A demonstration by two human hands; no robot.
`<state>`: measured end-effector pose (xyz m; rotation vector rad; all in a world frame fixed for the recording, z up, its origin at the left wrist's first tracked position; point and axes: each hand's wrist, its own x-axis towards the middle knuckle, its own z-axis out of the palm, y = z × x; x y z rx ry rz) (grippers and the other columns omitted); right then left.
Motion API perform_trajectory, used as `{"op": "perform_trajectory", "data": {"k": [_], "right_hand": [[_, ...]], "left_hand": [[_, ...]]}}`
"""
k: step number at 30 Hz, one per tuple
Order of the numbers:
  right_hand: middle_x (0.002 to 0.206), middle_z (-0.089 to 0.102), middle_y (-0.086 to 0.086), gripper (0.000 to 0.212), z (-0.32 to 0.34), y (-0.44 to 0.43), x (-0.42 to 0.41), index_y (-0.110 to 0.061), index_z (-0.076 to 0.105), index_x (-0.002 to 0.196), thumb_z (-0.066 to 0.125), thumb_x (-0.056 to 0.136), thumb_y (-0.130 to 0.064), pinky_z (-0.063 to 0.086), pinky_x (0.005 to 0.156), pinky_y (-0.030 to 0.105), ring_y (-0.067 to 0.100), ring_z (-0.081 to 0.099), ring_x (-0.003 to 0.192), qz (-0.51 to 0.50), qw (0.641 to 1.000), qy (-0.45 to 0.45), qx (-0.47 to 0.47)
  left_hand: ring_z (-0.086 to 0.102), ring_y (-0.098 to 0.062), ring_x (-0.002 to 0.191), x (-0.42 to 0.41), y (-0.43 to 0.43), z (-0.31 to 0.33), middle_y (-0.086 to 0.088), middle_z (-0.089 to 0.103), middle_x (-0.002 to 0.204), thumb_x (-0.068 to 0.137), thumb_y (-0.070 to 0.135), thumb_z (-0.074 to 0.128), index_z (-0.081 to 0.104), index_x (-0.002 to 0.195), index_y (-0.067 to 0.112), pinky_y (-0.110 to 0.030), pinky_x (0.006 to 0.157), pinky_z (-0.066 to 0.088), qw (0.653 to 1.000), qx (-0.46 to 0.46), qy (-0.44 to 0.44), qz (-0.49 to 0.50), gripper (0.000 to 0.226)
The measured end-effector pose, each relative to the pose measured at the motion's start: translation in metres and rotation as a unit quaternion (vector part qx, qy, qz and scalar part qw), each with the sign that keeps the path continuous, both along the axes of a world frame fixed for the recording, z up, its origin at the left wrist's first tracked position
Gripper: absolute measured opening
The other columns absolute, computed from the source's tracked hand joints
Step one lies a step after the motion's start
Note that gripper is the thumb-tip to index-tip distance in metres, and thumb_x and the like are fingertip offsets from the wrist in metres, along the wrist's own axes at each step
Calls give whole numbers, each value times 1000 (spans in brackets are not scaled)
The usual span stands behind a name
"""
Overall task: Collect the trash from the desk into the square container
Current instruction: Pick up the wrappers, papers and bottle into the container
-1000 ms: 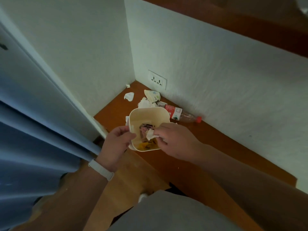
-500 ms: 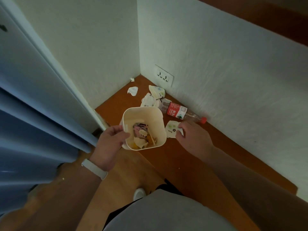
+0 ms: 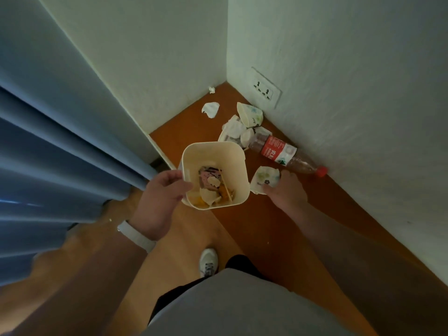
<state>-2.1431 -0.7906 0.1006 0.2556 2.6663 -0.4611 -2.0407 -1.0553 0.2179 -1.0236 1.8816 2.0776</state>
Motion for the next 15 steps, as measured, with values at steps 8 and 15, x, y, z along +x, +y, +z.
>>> {"op": "perform_trajectory", "data": {"k": [8,15], "right_hand": [[98,62,-2,33,-2,4,-1,-19,51,111,68,87,-33,55,63,31,14,64,82,-34,993,-39,-102],[92,63,-1,17,56,5,15,-18,58,104,62,89,-25,41,55,23,11,62,78,-86,973,57,-206]], "left_hand": [[67,-35,95,-8,8,3,-17,71,99,87,-2,61,64,103,5,-47,92,55,1000,-3,-5,2,18],[68,-40,104,-6,4,0,-24,70,112,85,4,66,64,113,2,-51,93,55,1000,7,9,-20,28]]}}
